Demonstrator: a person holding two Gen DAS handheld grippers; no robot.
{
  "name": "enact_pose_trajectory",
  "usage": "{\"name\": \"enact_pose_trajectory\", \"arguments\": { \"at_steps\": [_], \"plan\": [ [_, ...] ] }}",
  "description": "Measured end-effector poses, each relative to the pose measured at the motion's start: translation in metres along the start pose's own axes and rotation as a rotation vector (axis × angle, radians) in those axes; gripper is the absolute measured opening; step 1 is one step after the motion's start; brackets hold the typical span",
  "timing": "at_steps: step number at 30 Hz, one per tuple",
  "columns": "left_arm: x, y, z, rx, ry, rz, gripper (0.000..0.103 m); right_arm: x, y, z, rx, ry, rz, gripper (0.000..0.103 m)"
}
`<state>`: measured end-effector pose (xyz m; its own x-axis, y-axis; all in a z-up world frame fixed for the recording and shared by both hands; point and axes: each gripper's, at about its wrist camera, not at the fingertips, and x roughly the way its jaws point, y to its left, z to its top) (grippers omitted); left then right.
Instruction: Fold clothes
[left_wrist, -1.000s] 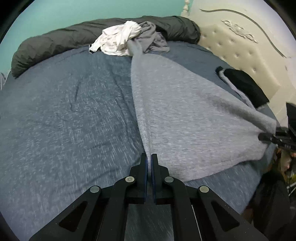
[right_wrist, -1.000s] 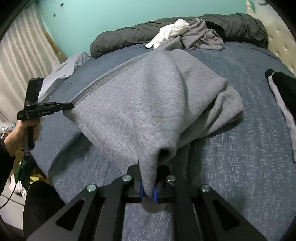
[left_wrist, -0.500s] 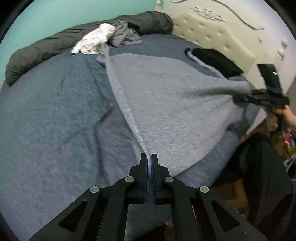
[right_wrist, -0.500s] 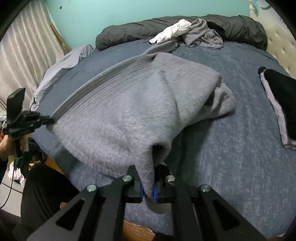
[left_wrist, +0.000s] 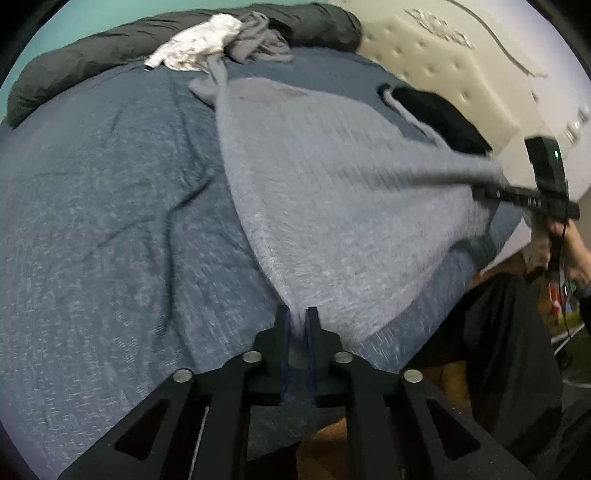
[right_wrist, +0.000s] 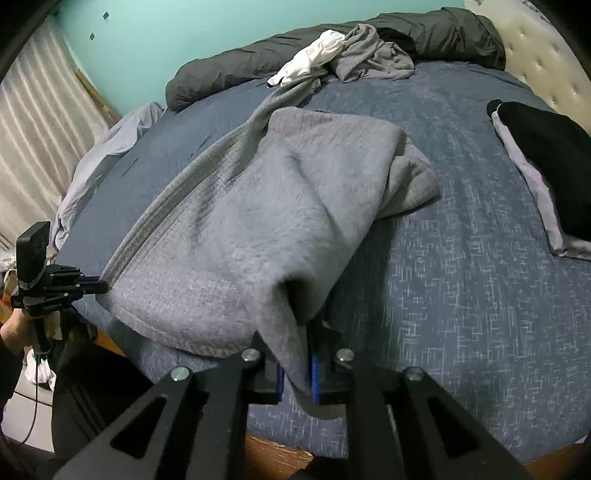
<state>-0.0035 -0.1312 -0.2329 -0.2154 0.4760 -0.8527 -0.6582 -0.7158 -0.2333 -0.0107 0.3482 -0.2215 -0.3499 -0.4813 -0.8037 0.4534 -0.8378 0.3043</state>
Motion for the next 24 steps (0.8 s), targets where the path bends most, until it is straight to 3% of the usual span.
{"name": "enact_pose_trajectory", "arguments": {
  "at_steps": [4, 7, 11, 13, 18, 24],
  "plan": [
    [-0.008, 0.014, 0.012, -0.033, -0.026, 0.011, 0.011, -0.009, -0.005, 0.006, 0.012, -0.029, -0.015, 0.026],
    [-0.006, 0.023, 0.027, -0.057, -0.049, 0.023, 0.013, -0.021, -0.020, 0.014, 0.077, -0.071, 0.026, 0.041],
    [-0.004, 0.034, 0.047, -0.089, -0.080, 0.039, 0.016, -0.040, -0.039, 0.026, 0.148, -0.155, 0.023, 0.053],
    [-0.003, 0.040, 0.058, -0.108, -0.096, 0.046, 0.017, -0.039, -0.049, 0.034, 0.192, -0.178, 0.007, 0.056],
    [0.018, 0.055, 0.101, -0.165, -0.130, 0.050, 0.035, -0.012, -0.069, 0.057, 0.273, -0.197, -0.017, 0.056],
    [0.054, 0.070, 0.162, -0.189, -0.145, 0.077, 0.041, 0.036, -0.079, 0.079, 0.363, -0.207, 0.020, 0.057]
  ]
}}
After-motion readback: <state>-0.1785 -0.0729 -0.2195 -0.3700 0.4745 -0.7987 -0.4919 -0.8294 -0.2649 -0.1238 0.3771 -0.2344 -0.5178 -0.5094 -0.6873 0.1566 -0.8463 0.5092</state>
